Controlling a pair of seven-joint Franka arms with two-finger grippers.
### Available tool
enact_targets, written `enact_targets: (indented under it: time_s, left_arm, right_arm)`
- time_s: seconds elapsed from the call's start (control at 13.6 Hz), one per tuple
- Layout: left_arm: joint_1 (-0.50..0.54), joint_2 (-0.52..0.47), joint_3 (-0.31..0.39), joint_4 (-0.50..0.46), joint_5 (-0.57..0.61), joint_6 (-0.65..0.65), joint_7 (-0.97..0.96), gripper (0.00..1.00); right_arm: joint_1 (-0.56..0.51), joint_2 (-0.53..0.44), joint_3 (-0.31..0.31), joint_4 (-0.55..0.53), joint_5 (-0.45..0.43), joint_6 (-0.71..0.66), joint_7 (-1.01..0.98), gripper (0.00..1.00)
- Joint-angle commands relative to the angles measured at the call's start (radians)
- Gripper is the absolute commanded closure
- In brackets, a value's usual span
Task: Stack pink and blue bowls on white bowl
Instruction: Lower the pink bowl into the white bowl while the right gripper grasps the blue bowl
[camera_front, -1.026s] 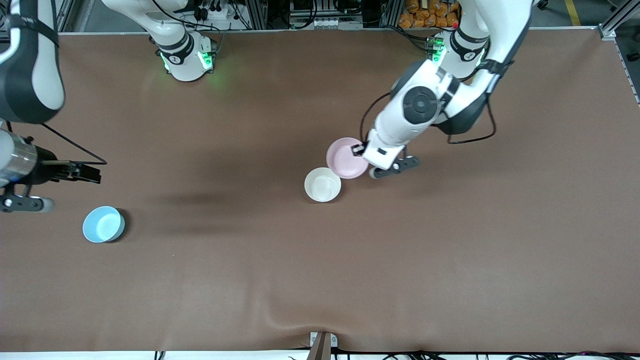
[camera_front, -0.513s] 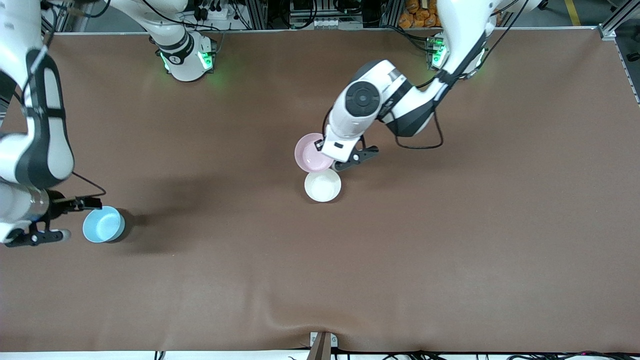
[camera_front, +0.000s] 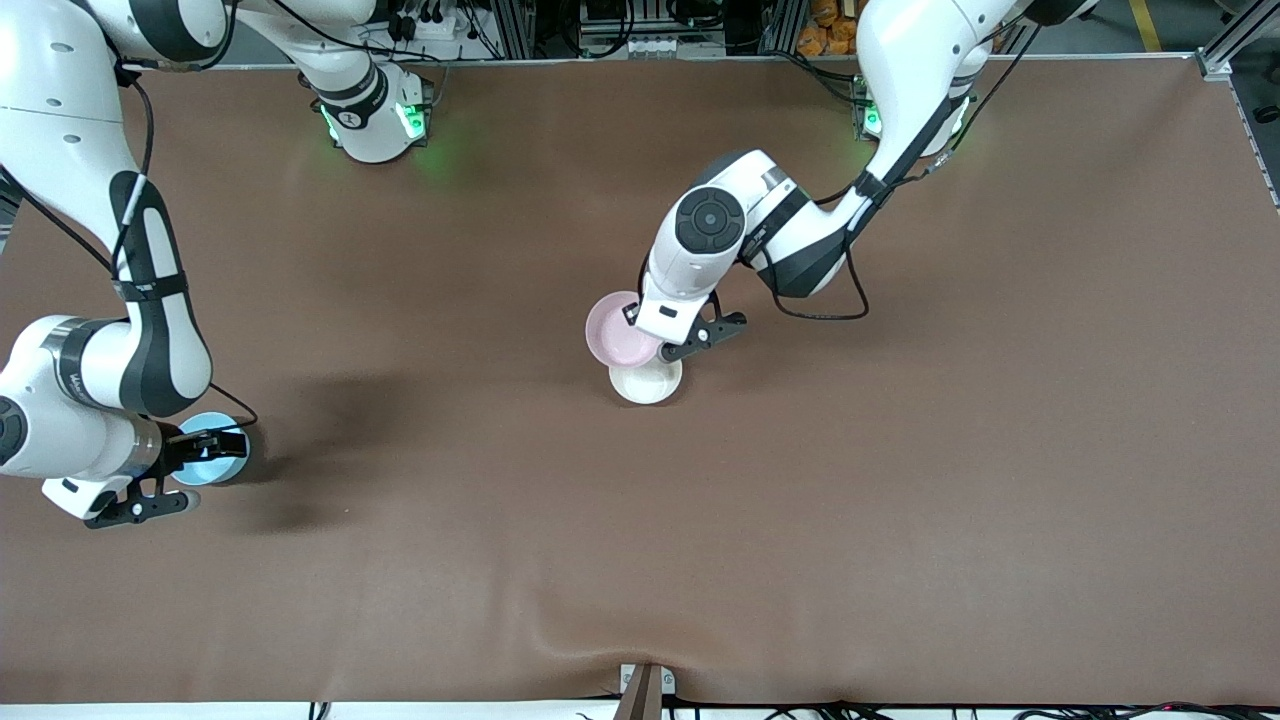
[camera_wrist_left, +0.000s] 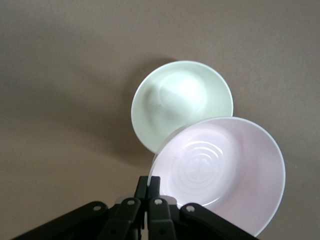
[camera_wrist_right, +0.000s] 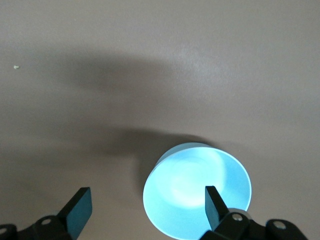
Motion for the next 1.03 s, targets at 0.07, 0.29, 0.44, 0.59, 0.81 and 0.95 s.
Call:
enact_targets:
  time_s: [0.07, 0.29, 0.44, 0.59, 0.81, 0.95]
  left_arm:
    - [-0.002, 0.034, 0.019, 0.025, 0.058, 0.026, -0.02, 1.0]
    - [0.001, 0.067, 0.026, 0.025, 0.111, 0.063, -0.02, 1.0]
    - [0.002, 0.076, 0.026, 0.026, 0.114, 0.078, -0.02, 1.0]
    - [0.002, 0.08, 0.026, 0.025, 0.114, 0.078, -0.02, 1.0]
    - [0.004, 0.096, 0.026, 0.028, 0.114, 0.078, -0.021, 1.0]
    - [0.006, 0.094, 0.027, 0.026, 0.114, 0.078, -0.021, 1.0]
  right_arm:
    - [-0.09, 0.014, 0.004, 0.004, 0.03, 0.016, -0.148, 0.0]
    - [-0.162, 0.059, 0.002, 0.004, 0.107, 0.036, -0.25, 0.0]
    - [-0.194, 0.1, 0.002, 0.003, 0.162, 0.054, -0.302, 0.0]
    - [-0.205, 0.119, 0.002, 0.003, 0.24, 0.059, -0.35, 0.0]
    - [-0.209, 0.125, 0.002, 0.003, 0.263, 0.097, -0.351, 0.56]
    - [-0.205, 0.125, 0.002, 0.004, 0.263, 0.142, -0.351, 1.0]
